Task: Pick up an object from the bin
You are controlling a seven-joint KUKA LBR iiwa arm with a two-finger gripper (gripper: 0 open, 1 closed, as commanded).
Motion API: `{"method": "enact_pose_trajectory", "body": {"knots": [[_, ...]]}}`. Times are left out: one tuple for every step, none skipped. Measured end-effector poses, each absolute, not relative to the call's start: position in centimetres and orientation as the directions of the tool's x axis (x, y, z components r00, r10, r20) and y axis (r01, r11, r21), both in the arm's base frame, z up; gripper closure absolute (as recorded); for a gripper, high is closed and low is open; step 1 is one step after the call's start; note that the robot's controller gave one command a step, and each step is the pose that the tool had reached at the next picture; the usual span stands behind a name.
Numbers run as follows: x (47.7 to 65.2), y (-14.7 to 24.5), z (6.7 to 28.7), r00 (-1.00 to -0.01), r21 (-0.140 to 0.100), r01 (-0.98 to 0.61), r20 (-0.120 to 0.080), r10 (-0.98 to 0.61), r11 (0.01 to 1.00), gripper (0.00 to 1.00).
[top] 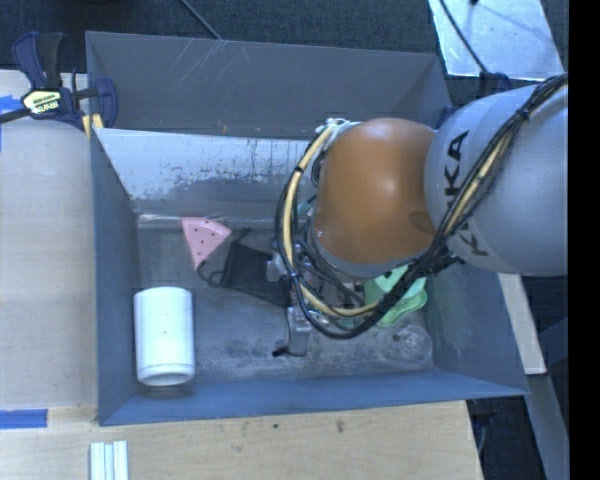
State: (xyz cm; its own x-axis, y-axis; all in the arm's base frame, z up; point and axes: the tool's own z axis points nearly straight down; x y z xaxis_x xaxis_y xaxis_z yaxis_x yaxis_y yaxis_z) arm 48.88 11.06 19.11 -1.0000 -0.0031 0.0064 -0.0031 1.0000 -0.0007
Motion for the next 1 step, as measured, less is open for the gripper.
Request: {"method": "enact_pose_trajectory", "body": {"knots": [[49.07,11.01,19.52,-1.000,0.001,0.000,-0.002,0.000,1.000,0.00]]}}
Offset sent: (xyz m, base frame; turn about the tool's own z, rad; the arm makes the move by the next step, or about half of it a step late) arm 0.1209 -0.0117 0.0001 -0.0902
